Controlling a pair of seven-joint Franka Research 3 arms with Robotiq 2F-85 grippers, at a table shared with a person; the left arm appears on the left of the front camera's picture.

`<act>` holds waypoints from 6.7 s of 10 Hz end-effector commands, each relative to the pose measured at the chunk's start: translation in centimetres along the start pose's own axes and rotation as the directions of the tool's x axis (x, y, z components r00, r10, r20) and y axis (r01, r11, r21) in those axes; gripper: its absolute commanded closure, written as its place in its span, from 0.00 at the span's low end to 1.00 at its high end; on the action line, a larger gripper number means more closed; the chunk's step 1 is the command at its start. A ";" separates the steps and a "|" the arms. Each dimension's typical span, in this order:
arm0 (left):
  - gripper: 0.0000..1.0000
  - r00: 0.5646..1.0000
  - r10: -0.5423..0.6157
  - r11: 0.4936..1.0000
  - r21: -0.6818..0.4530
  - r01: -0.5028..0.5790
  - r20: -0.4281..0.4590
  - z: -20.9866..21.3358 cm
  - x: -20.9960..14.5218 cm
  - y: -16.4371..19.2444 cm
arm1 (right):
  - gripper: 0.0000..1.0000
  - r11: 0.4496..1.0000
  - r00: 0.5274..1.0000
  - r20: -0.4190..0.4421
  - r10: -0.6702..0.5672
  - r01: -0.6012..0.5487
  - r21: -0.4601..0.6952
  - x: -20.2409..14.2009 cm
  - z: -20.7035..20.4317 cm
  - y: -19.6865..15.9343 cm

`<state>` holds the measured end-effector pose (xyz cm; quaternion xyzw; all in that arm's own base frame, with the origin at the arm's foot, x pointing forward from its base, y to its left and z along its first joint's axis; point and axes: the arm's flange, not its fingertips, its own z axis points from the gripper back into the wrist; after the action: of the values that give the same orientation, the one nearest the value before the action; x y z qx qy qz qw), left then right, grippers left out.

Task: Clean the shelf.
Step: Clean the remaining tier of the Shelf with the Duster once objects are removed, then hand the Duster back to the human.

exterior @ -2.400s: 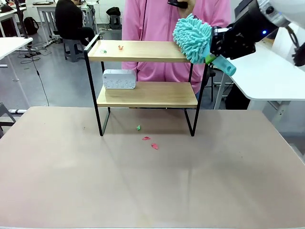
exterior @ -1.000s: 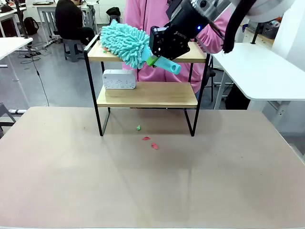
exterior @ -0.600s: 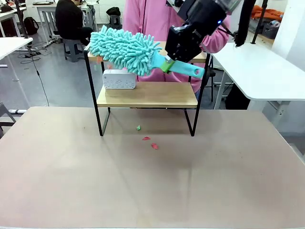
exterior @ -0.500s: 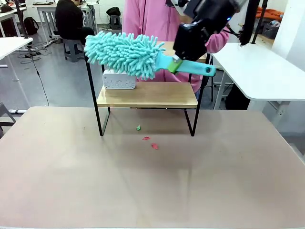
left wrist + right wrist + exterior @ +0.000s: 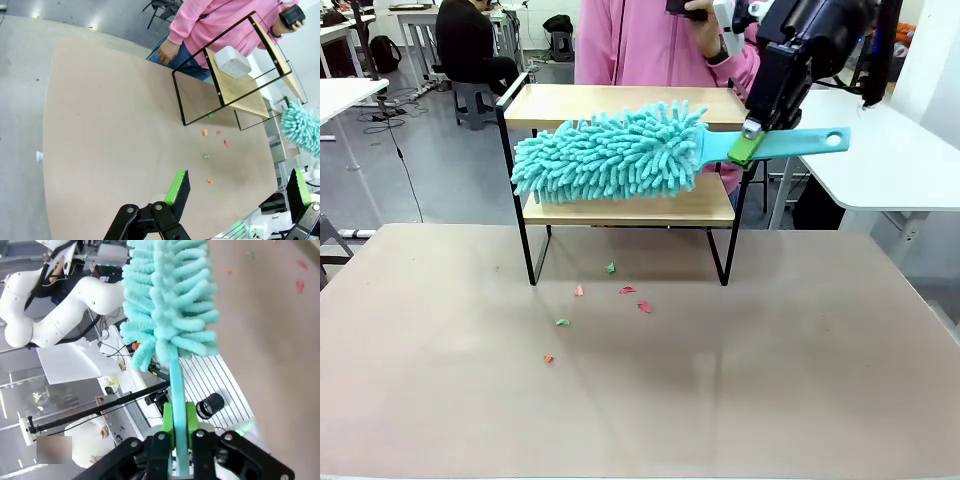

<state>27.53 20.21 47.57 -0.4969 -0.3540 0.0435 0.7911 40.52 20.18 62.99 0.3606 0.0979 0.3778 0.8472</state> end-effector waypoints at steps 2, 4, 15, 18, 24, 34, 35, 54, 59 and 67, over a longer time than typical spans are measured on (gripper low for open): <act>0.00 1.000 -0.019 1.000 -0.014 0.019 0.016 -0.1 0.1 -0.1 | 0.87 0.989 0.994 0.109 0.012 -0.028 0.145 -2.2 1.2 -0.4; 0.00 1.000 -0.019 1.000 -0.014 0.019 0.016 -0.1 0.1 -0.1 | 0.87 0.935 0.960 0.279 0.022 -0.118 0.333 -8.5 4.7 0.3; 0.00 1.000 -0.019 1.000 -0.014 0.019 0.016 -0.1 0.1 -0.1 | 0.87 0.619 0.055 0.638 -0.768 0.317 0.719 -31.2 -0.9 -19.9; 0.00 1.000 -0.019 1.000 -0.014 0.019 0.016 -0.1 0.1 -0.1 | 0.87 0.662 0.059 0.694 -0.717 0.367 0.653 -33.6 1.8 -21.2; 0.00 1.000 -0.019 1.000 -0.014 0.019 0.016 -0.1 0.1 -0.1 | 0.87 0.662 0.059 0.694 -0.717 0.367 0.653 -33.6 1.8 -21.2; 0.00 1.000 0.023 0.997 -0.074 -0.022 0.020 1.0 1.5 -2.9 | 0.87 0.692 0.047 0.721 -0.692 0.330 0.642 -32.6 4.2 -19.6; 0.00 0.998 -0.013 0.982 -0.191 0.001 -0.064 -0.1 1.7 -6.5 | 0.87 0.785 0.128 0.780 -0.613 0.210 0.582 -31.5 7.3 -16.3; 0.00 0.613 -0.299 0.874 -0.467 -0.132 -0.731 -24.7 -12.2 -19.5 | 0.87 0.922 0.909 -0.354 0.221 -0.076 0.380 -13.0 -6.0 0.3; 0.00 0.438 -0.352 0.851 -0.478 -0.218 -0.827 -29.0 -18.8 -21.7 | 0.87 0.900 0.913 -0.342 0.222 -0.057 0.432 -11.4 -6.4 -1.2; 0.60 0.459 -0.396 0.837 -0.518 -0.176 -0.795 -29.4 -21.1 -22.4 | 0.87 0.883 0.909 -0.341 0.240 -0.059 0.466 -11.5 -6.3 -1.9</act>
<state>24.28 -21.64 48.06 -0.6134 0.1036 -0.3717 0.6891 30.19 15.75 54.93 0.4697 0.3178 0.4619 0.6819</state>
